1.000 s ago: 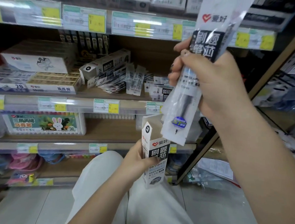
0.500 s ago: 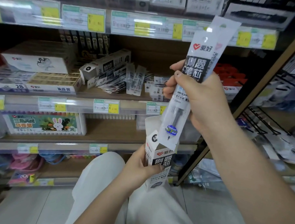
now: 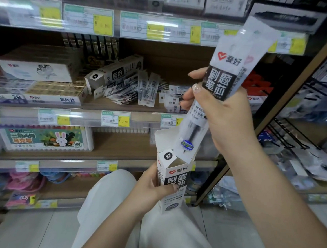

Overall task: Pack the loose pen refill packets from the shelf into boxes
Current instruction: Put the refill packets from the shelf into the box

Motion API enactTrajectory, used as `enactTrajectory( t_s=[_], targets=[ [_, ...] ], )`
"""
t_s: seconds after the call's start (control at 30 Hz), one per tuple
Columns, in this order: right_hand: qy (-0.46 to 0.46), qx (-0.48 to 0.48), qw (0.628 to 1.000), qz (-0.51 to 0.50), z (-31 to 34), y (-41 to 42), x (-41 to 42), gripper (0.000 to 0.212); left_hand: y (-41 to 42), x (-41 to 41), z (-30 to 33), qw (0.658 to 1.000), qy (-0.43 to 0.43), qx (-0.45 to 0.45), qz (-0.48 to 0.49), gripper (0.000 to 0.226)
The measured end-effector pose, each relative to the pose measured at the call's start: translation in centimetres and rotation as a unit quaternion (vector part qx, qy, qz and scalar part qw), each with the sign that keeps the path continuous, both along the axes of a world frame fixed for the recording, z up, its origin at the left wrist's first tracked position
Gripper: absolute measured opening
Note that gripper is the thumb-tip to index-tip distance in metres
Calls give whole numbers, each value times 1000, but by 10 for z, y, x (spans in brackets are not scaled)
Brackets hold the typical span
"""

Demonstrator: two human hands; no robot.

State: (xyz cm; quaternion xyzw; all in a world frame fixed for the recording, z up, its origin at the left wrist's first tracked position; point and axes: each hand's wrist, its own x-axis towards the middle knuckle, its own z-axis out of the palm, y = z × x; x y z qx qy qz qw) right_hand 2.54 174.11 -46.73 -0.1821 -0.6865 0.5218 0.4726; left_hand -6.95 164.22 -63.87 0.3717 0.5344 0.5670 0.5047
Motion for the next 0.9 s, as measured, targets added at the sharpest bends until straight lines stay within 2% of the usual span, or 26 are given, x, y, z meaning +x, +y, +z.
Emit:
enactTrajectory(
  t_s=[0.2,0.53,0.77,0.9],
  targets=[
    [-8,-3,1000,-20,-1,-3,-1,23,0,1,-2,1000,-8,-2,3,49],
    [-69,61,996,14,-1,-22,-10,24,3,5,-2,1000,-12,2,0,47],
    [-50,11,999,4,-8,-27,-14,25,3,8,-1,1000,3,11,9,45],
    [-69,0,996,-52,-16,-23,-13,20,2,8,-2,1000,1,13,18,44]
  ],
)
